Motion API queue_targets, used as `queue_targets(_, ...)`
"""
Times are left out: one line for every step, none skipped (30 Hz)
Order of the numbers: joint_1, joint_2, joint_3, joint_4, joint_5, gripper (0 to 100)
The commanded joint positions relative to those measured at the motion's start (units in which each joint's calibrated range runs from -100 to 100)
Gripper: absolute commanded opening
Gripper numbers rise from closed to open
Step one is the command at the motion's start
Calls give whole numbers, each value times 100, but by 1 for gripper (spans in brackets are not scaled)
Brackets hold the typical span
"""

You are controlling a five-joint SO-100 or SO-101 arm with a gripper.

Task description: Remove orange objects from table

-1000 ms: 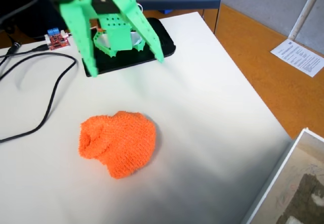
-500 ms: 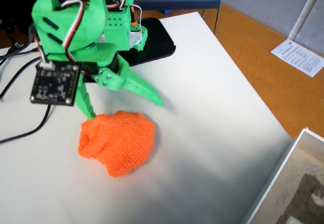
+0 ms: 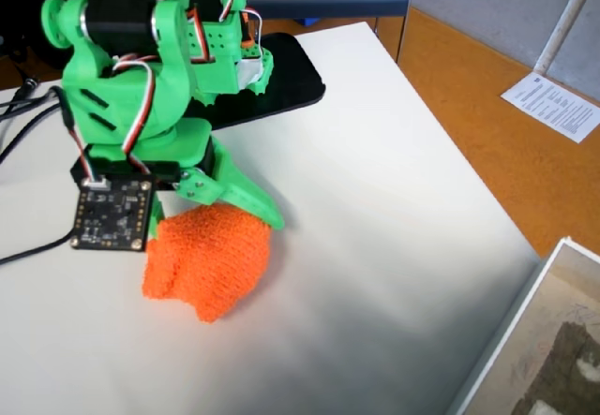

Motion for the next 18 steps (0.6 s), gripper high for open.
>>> queue_targets(221,-9,174,-565,190,46)
queue_targets(265,-18,280,-736,239,45)
queue_targets(302,-18,358,-865,278,43)
queue_targets(332,-26,406,-946,317,36)
queue_targets(347,-26,445,-1036,327,20)
queue_targets(354,-26,484,-1173,274,1)
queue_targets(354,-26,522,-1311,244,0)
queue_targets(354,-26,561,-1409,239,0)
queue_targets(354,-35,581,-1449,274,0)
queue_targets(347,-60,581,-1457,293,0)
queue_targets(332,-85,581,-1490,308,0)
queue_targets(302,-110,581,-1554,313,0)
queue_targets(273,-144,590,-1652,283,0)
queue_targets(228,-186,581,-1741,244,0)
queue_targets(177,-236,532,-1798,195,0)
queue_targets(110,-312,435,-1806,137,0)
queue_targets(14,-395,319,-1806,68,0)
queue_targets(-97,-496,164,-1806,-20,0)
